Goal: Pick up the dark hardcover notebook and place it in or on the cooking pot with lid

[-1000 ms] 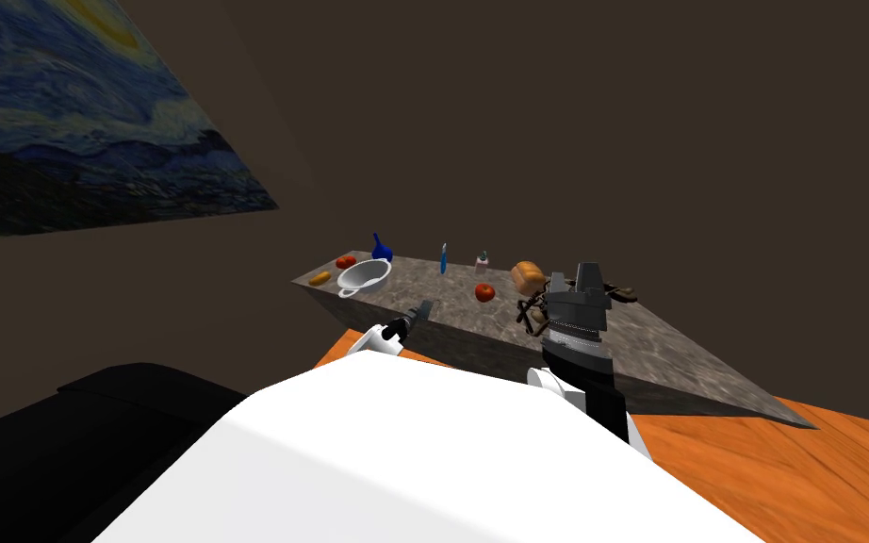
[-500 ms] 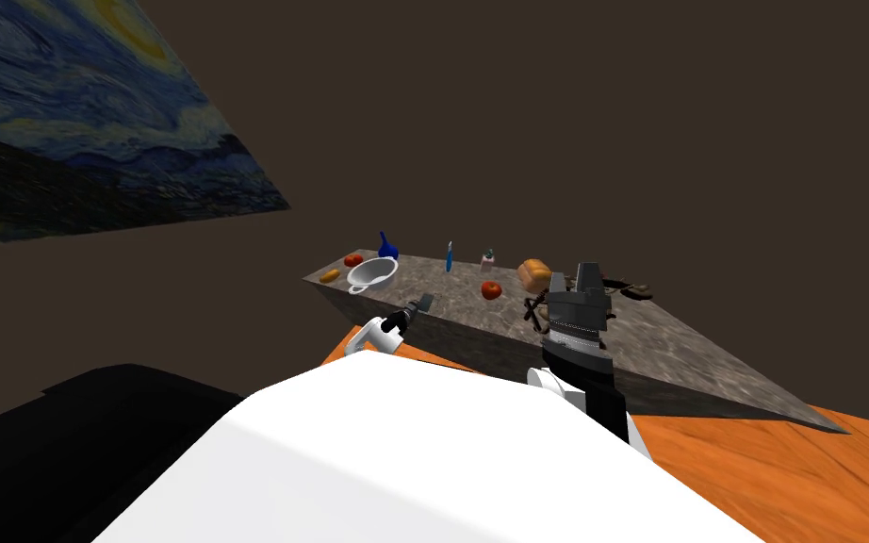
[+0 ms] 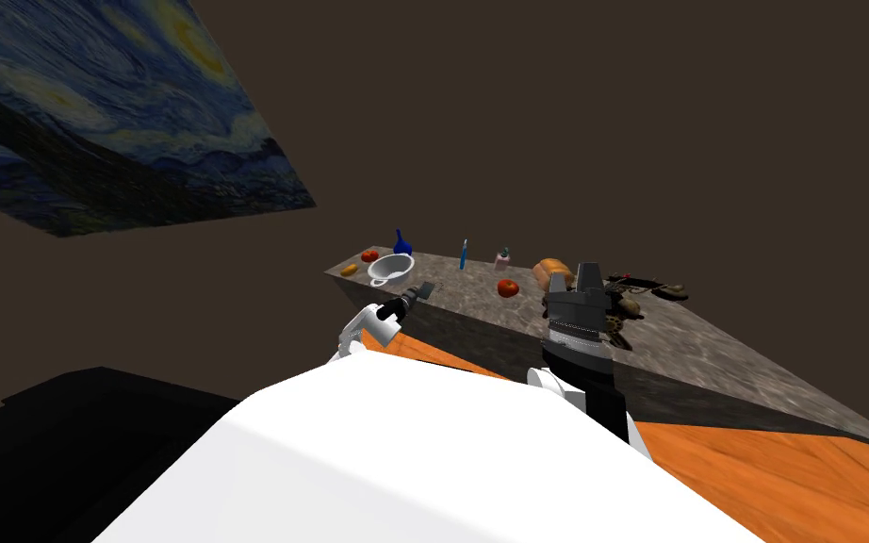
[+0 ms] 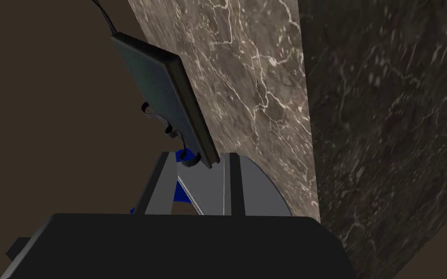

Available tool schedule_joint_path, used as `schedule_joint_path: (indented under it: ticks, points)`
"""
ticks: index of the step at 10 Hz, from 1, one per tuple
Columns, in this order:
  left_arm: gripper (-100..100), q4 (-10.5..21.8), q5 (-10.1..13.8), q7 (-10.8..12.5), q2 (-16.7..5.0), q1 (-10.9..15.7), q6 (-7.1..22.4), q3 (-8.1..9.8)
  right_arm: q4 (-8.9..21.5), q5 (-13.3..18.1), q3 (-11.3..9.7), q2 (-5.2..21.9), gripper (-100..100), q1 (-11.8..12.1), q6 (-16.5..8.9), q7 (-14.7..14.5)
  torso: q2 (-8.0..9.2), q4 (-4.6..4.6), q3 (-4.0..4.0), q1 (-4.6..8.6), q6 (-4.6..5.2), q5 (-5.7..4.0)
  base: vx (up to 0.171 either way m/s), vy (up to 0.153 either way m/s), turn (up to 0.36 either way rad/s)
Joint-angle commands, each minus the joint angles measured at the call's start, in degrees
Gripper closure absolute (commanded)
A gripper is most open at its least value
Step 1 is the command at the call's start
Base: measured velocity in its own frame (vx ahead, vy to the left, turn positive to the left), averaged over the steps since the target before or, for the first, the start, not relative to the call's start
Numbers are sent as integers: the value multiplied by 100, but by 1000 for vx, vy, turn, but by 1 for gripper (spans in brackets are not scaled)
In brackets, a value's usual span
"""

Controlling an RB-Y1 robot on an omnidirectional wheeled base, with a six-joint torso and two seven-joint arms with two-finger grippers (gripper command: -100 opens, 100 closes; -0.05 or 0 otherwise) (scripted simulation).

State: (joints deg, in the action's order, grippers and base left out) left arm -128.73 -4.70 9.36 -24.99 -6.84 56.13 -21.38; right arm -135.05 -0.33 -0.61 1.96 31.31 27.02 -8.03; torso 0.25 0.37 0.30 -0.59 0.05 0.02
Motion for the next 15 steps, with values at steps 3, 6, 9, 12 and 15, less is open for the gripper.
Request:
schedule_joint_path:
  ticks: [3, 6, 9, 12, 15]
  points:
    - [100, -436, 51, 32, -208, 440, 469, 84, 0, 0, 0, 0, 0, 0, 0, 0, 5, -1, 2, -4, 1, 3, -78, 187, 106]
    - [100, -639, 145, 95, -284, 712, 824, 158, 0, 0, 0, 0, 0, 0, 0, 0, -14, -7, -10, 10, 4, 3, -25, 152, 41]
    - [100, -769, 273, 223, -278, 959, 1232, 254, 0, 0, -1, 0, 0, 0, 0, 0, -39, -15, -26, 21, 5, 2, 25, 135, -14]
    - [100, -830, 428, 404, -199, 1175, 1676, 368, 0, 0, -1, 0, 0, 1, 0, 0, -63, -23, -41, 16, 4, 4, 73, 148, -62]
    - [100, -845, 596, 612, -80, 1357, 2130, 489, 0, 0, 0, 0, 0, 1, 0, 0, -89, -32, -58, 12, 3, 7, 112, 152, -86]
